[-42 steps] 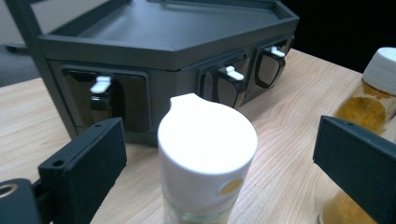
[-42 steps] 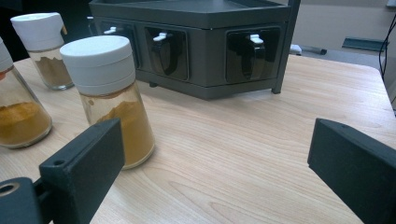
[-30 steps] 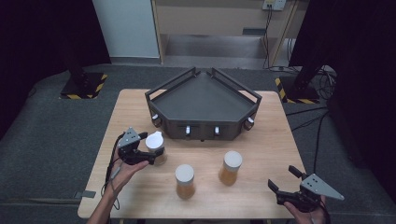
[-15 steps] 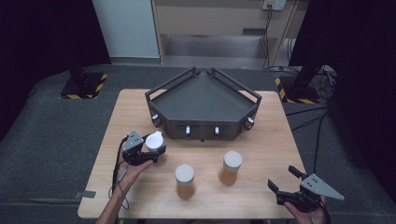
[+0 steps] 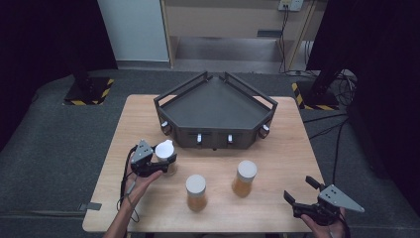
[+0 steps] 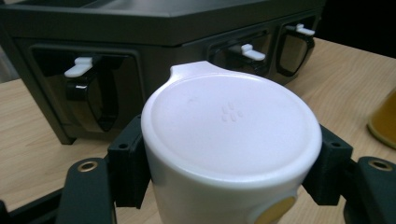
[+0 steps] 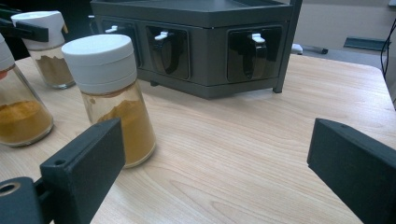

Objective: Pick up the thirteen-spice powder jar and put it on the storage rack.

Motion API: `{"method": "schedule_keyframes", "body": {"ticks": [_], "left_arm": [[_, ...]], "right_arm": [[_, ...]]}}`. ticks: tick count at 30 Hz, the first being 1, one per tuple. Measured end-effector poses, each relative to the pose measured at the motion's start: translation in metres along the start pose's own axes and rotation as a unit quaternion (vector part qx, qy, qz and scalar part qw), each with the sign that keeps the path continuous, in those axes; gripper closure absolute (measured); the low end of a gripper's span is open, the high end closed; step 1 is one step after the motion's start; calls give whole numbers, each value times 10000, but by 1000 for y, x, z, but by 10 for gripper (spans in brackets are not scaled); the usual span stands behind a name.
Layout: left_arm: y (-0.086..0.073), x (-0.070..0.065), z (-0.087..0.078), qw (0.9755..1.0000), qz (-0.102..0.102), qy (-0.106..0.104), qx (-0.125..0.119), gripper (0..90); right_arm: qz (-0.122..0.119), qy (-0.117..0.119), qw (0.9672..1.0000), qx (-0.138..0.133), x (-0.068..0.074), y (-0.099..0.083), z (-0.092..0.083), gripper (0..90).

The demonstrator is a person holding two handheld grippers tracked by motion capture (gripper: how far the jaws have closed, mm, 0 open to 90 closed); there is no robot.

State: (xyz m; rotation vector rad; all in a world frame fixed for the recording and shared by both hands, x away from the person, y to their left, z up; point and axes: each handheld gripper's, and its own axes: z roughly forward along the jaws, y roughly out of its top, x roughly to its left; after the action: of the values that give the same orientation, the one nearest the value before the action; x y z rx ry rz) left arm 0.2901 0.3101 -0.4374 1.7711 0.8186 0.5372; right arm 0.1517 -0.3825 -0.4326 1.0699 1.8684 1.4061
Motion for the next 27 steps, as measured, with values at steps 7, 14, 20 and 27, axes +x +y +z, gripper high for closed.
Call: {"method": "schedule_keyframes", "body": {"ticks": [7,14,20,27], "left_arm": [[21,7,-3,9992,131,-387,3,292],[45,13,-5,9974,346,-625,20,292],[58,17,-9,9969,428,-659,-58,292],[77,19,-8,9964,466,-715,-5,292]], "right_arm": [[3,5,10000,0,0,0,0,41],[3,18,10000,2,0,0,0,41],[6,28,10000,17,-1,0,1,42],[15,58,10000,44,-1,1,2,42]]}}
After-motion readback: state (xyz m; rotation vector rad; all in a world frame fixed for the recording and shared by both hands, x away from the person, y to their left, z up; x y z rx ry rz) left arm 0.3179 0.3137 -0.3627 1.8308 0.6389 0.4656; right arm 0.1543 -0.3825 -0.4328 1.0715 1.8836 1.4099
